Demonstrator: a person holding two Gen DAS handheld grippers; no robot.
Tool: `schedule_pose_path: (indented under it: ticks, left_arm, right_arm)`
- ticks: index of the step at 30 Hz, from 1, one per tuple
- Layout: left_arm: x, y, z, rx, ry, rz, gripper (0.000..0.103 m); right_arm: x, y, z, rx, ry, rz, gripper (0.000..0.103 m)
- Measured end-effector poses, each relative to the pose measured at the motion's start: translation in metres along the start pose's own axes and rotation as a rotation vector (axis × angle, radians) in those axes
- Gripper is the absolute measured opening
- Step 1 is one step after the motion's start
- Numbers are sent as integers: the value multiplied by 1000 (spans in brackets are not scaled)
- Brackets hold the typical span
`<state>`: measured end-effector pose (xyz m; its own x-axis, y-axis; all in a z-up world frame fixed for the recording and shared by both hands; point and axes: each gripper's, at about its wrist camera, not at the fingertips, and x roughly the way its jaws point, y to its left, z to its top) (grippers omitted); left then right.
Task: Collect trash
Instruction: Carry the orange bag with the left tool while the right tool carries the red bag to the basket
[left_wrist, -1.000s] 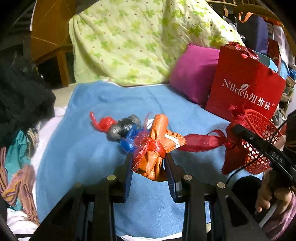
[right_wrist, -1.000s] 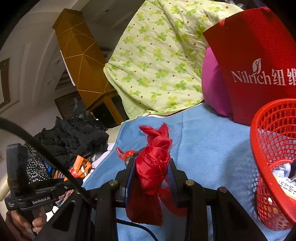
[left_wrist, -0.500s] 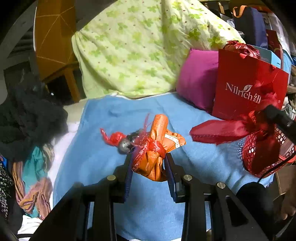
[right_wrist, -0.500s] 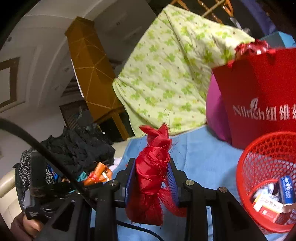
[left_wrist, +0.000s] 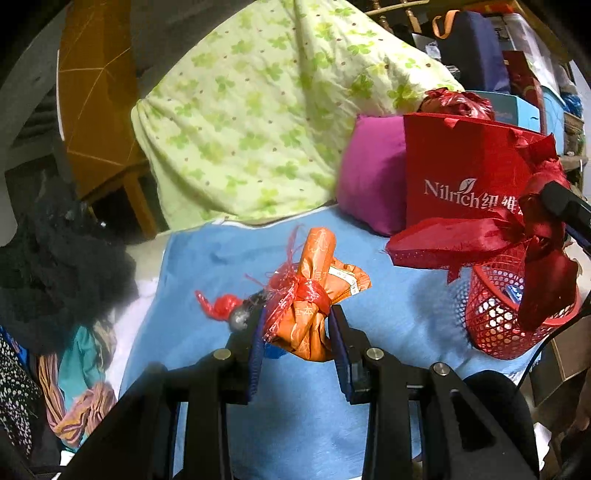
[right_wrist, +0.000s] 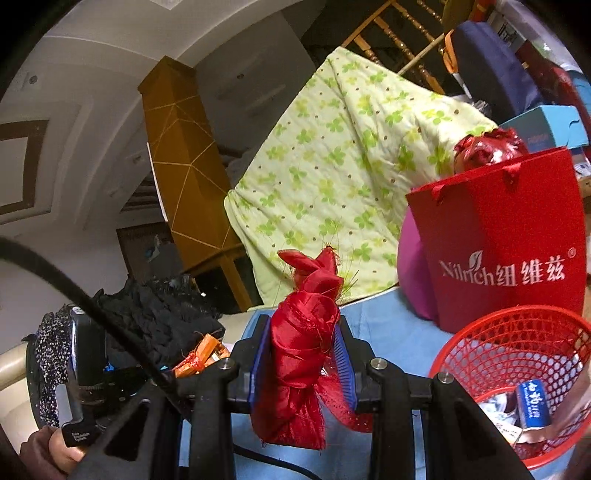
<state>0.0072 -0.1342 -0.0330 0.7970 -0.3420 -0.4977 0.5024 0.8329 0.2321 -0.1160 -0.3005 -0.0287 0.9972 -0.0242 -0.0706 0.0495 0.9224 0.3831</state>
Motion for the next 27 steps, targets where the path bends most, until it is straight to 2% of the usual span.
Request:
schedule_pose_path:
  ticks: [27]
  left_arm:
    - [-12,-53,18,112,-40,-51,35]
  right_arm:
    - [-49,-31,15,52,-94,-73,35]
